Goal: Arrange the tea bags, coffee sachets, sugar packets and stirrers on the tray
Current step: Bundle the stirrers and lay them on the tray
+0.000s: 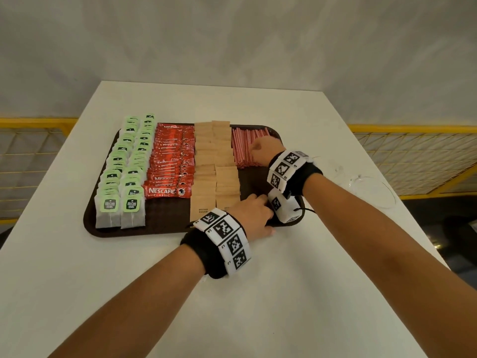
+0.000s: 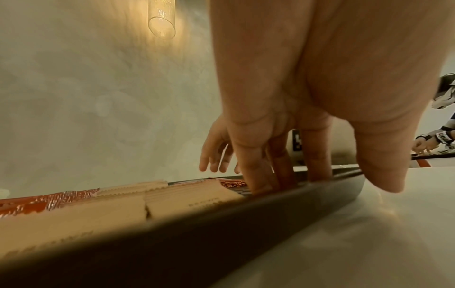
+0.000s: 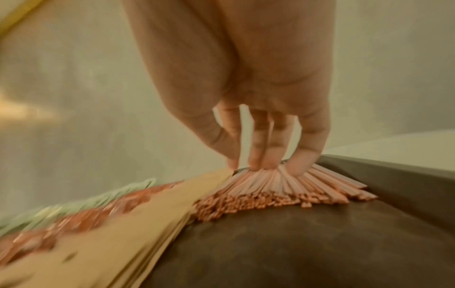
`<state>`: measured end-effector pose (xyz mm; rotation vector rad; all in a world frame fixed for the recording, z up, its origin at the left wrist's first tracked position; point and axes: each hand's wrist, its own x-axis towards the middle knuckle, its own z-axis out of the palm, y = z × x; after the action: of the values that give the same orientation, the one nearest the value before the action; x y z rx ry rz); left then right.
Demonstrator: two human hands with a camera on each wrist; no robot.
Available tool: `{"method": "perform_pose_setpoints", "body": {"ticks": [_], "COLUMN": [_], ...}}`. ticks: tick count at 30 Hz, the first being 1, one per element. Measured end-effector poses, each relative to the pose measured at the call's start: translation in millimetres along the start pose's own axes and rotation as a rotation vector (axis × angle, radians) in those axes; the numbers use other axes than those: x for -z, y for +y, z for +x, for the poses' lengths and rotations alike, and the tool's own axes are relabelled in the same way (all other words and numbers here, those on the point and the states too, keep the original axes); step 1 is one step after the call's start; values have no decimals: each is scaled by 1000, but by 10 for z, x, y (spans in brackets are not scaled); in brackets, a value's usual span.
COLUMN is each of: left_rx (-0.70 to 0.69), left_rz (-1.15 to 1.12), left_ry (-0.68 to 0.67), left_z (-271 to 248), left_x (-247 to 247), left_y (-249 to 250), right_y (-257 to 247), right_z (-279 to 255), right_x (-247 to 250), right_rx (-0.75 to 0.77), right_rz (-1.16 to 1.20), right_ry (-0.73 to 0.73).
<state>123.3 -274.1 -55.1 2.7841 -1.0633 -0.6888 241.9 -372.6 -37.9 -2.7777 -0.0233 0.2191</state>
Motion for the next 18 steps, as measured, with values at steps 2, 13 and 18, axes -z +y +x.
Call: {"method": "perform_pose_setpoints", "body": {"ticks": [2, 13, 18], "left_rx": [2, 17, 21], "left_rz": [-1, 6, -6], "left_ry": [3, -4, 14], "left_z": [2, 5, 12], "left_x": [-4, 10, 1], "left_y": [3, 26, 22], "right_y": [87, 77, 43], "right_z": [44, 64, 73], "right_x": [85, 48, 8], "right_rx": [-110, -186, -158], "right_rz": [19, 20, -47], "right_ry": [56, -145, -144]}}
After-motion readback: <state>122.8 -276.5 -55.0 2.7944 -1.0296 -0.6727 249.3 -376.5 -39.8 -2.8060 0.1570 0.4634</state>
